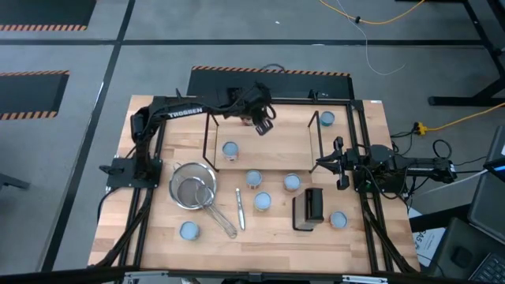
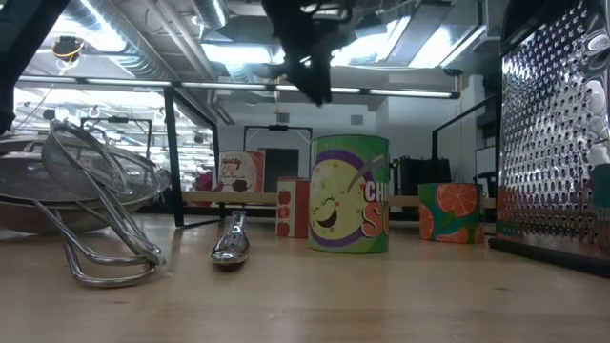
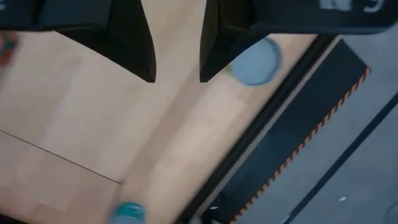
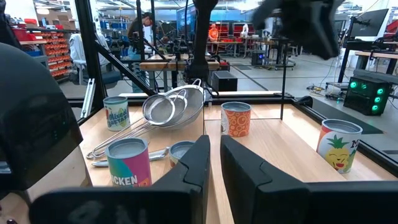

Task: Pick and place cans onto a shelf
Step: Put the red can on the shelf

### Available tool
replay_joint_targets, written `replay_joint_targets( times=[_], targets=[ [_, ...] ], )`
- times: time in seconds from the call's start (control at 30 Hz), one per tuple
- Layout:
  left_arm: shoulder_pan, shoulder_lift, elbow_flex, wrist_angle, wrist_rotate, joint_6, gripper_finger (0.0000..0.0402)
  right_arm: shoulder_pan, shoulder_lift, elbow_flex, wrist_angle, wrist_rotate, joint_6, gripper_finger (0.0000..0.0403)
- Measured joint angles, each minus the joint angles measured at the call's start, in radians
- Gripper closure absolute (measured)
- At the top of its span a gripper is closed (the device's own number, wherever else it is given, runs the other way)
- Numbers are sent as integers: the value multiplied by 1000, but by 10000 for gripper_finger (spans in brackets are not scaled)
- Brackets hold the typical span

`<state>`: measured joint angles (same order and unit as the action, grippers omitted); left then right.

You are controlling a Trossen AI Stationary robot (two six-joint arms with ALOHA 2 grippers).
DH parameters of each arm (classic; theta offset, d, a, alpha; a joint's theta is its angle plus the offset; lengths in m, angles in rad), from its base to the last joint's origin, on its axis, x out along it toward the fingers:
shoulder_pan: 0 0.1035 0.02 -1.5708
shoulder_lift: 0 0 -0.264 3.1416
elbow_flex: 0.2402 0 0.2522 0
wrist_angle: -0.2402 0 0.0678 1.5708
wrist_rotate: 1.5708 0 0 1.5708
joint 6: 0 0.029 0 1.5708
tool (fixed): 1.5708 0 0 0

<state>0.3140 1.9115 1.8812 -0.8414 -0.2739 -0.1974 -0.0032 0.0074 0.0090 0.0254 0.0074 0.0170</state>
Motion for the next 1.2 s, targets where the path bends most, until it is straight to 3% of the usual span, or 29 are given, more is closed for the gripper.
replay_joint_targets(
  times=[0.47,0.8,1.2],
  targets=[
    [148,143,0,50,4,0,286,0,3,0,0,0,0,358],
    [153,239,0,42,7,-1,286,0,3,0,0,0,0,358],
    [129,246,0,39,6,-5,286,0,3,0,0,0,0,358]
  ],
)
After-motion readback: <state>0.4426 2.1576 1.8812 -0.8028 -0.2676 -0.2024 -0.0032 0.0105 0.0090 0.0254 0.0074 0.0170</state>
